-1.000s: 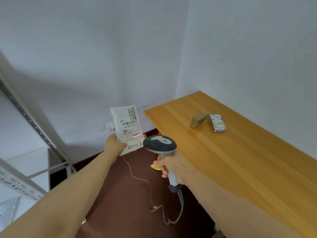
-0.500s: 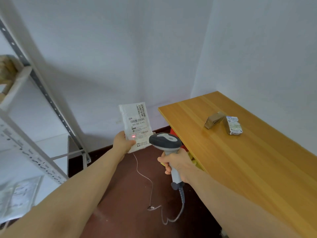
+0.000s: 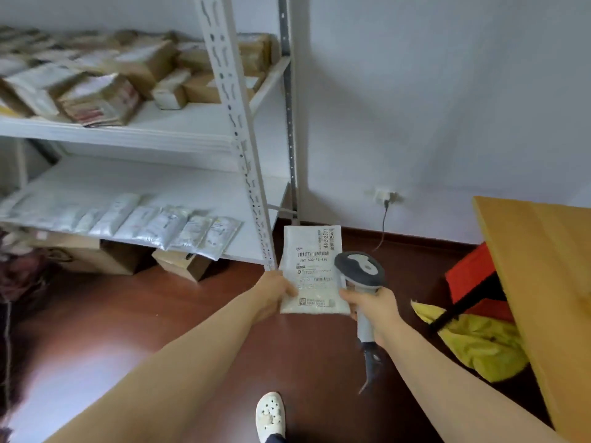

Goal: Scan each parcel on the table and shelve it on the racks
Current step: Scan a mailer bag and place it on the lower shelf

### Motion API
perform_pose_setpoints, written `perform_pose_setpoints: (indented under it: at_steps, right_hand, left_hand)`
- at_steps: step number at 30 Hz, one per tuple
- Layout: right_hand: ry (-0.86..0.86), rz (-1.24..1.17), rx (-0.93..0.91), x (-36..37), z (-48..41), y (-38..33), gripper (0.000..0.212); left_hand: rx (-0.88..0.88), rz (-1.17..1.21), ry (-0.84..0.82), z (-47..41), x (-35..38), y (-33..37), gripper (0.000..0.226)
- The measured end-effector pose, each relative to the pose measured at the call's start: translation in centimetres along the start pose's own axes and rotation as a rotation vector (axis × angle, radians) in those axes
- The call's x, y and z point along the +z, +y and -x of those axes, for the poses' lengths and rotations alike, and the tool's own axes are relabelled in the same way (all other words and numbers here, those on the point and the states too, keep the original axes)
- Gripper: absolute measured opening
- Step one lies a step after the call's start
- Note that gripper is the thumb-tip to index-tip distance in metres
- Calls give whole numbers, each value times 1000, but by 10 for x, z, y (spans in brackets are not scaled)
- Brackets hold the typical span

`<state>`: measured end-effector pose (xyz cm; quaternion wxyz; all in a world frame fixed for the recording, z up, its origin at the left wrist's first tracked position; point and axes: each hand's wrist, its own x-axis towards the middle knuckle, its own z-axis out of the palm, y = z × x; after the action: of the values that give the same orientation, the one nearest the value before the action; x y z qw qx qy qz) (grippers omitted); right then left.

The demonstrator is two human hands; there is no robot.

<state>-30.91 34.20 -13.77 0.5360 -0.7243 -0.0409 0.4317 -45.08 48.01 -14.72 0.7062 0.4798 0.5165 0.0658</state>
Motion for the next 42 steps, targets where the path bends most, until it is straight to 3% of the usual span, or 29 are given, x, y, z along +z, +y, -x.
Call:
perform_pose_setpoints:
  at_steps: [6, 10, 17, 22, 29, 35, 42]
  right_hand:
    - [-169, 210, 46, 119, -15, 18, 24]
    - [-137, 236, 71, 200, -38, 23, 30]
    - [-38, 153, 170, 309, -98, 37, 21]
    - [37, 86, 226, 329, -148, 55, 23]
    - [29, 95, 236, 356, -236, 79, 18]
    - [2, 168, 219, 370, -285, 106, 14]
    - [0, 198, 204, 379, -286, 110, 16]
  left_hand:
    - [-69, 127, 65, -7, -116, -35, 41]
    - [-165, 102, 19, -29, -188, -45, 37]
    - [-110, 103, 279, -128, -284, -41, 44]
    - [-118, 47, 291, -208, -293, -28, 40]
    - [-102, -26, 287, -340, -285, -36, 69]
    - [-101, -12, 316, -413, -271, -54, 61]
    - [-157, -262, 330, -412, -277, -58, 41]
